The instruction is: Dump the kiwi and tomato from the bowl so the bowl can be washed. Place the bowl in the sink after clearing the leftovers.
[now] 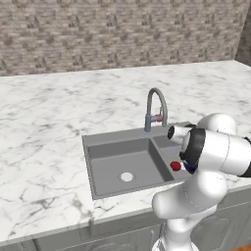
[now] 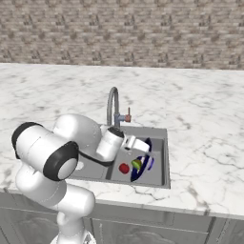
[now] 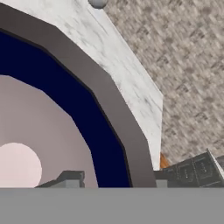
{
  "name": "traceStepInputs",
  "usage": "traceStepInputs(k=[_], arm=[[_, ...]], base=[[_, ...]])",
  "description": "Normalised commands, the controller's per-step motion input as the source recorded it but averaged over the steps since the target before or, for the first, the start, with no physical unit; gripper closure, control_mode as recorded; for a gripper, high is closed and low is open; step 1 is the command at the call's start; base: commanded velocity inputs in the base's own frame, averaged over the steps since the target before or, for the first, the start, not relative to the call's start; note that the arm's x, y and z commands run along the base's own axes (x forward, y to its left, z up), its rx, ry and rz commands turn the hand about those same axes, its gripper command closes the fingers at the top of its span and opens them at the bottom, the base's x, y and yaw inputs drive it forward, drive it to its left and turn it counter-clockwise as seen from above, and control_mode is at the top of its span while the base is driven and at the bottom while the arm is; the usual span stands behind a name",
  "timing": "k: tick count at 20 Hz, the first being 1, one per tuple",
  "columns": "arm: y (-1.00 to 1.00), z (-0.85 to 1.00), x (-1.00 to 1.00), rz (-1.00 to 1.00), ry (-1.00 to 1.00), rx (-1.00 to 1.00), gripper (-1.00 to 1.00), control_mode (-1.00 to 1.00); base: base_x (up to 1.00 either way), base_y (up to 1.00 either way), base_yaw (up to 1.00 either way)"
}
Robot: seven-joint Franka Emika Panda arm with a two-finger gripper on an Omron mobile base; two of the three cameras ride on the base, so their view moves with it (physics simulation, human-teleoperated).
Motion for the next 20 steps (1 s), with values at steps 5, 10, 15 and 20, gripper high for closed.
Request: traceStepInputs(k=[5,10,15,20], arm=[[0.21,0.0,-0.01,0.02,-0.01,-0.18,1.0,-1.0],[0.06,0.03,0.17,0.0,-0.02,-0.07,1.0,-1.0],[0.05,0.0,0.0,0.0,0.02,-0.06,1.0,-1.0],[-0.03,0.05,-0.1,0.0,-0.09,0.0,1.0,-1.0]], base=[[0.0,0.0,0.0],[0.0,0.0,0.0],[0.0,0.0,0.0],[0.0,0.0,0.0]])
